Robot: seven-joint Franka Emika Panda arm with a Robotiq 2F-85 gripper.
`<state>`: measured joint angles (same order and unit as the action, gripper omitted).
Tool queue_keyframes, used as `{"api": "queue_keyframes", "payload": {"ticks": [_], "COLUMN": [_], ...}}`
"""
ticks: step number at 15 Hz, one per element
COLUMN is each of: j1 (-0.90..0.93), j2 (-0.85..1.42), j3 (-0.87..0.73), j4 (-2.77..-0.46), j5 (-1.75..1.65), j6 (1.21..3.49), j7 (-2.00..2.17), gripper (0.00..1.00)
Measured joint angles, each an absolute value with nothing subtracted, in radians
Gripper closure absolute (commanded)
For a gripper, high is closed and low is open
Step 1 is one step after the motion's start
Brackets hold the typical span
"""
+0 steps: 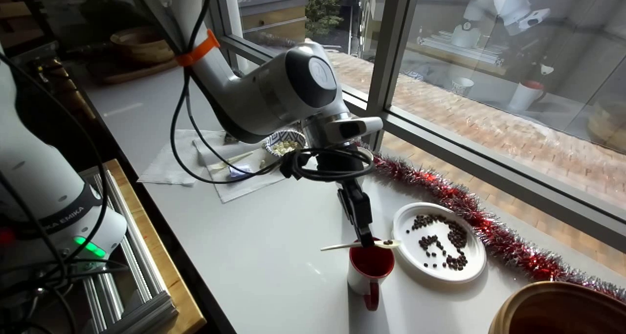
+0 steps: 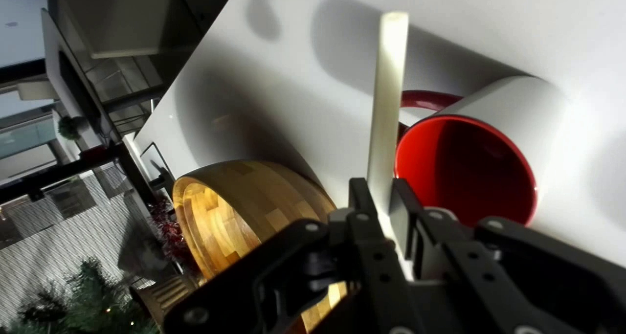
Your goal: Use the spoon to scoop some the contents of the white plate and put them in the white mug
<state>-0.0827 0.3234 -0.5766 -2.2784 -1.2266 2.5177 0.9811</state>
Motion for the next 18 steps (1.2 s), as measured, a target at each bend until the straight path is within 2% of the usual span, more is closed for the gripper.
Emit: {"api": "queue_keyframes", "payload": {"ticks": [9,18], "j1": [-0.178,-0.221], "j2": [0.311,0.311], "j3": [-0.408,-0.326], "j4": [-2.306,-2.336], "j5": [-1.427,-1.604], "j6": [2.342,2.259], "j7": [1.013,1.086], "gripper": [0.96,0.96]}}
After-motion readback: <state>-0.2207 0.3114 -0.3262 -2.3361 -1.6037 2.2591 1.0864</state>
